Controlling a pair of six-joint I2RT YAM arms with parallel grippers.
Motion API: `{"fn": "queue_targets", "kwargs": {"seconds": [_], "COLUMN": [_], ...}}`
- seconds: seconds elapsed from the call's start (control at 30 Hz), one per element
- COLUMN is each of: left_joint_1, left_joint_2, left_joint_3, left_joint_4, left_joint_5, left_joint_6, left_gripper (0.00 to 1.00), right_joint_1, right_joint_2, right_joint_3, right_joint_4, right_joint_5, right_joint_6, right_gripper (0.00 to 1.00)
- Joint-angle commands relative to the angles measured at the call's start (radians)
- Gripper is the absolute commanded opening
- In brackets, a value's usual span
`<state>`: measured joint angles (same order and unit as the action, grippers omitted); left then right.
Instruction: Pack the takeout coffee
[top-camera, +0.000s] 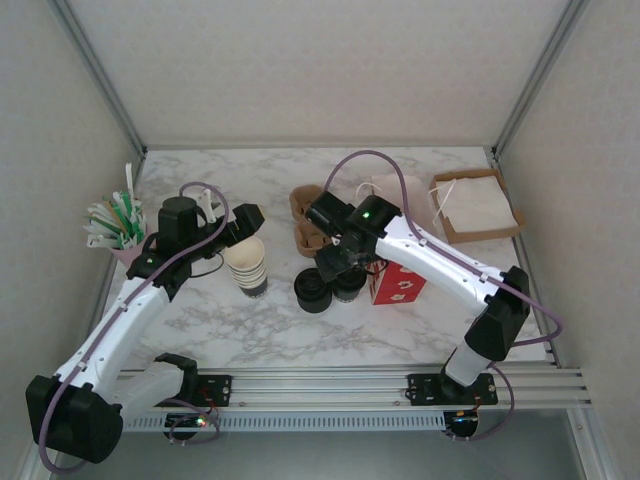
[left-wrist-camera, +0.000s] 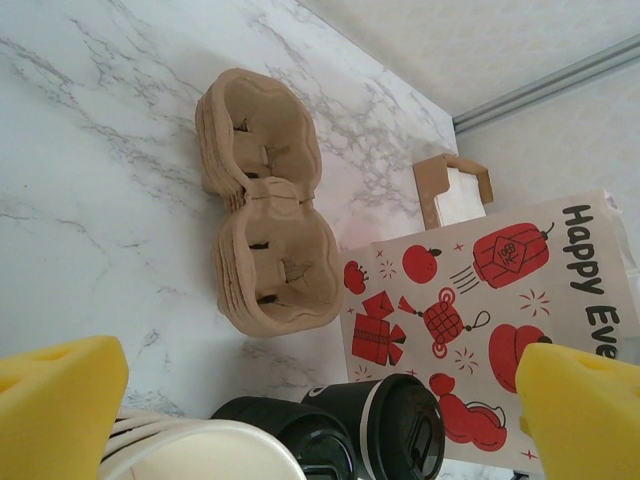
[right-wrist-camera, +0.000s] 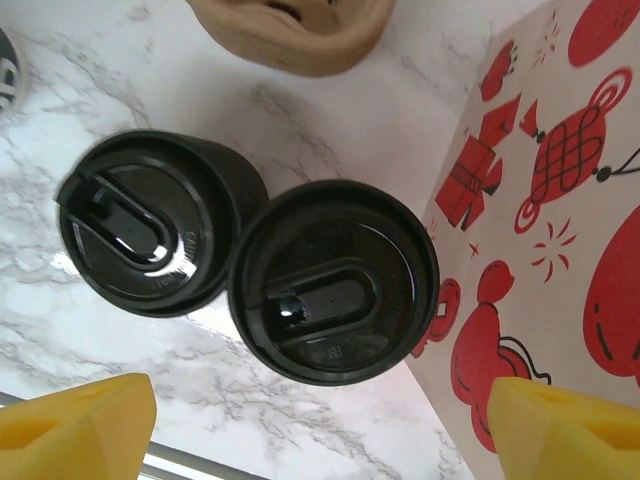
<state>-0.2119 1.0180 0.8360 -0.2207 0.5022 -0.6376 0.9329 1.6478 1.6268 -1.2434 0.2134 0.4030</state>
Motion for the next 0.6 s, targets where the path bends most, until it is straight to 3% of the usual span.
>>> {"fn": "queue_targets", "kwargs": {"seconds": [0.0, 0.57], "left_joint_1": [0.009, 0.009], "left_joint_2": [0.008, 0.007], "left_joint_3": [0.017, 0.015], "left_joint_4": [-0.005, -0.007], "left_joint_5": [0.025, 0.022], "left_joint_6": [0.014, 0.005], "left_gripper": [1.00, 1.00], "right_joint_1": [-0.019, -0.048], "right_joint_2": [0.006, 0.070], "right_joint_3": [-0.028, -0.086], "right_joint_4": [-0.016, 0.050], "right_joint_5": [-0.041, -0.107], "right_joint_6": [-0.021, -0.044], "right_gripper": [0.86, 0.87]}}
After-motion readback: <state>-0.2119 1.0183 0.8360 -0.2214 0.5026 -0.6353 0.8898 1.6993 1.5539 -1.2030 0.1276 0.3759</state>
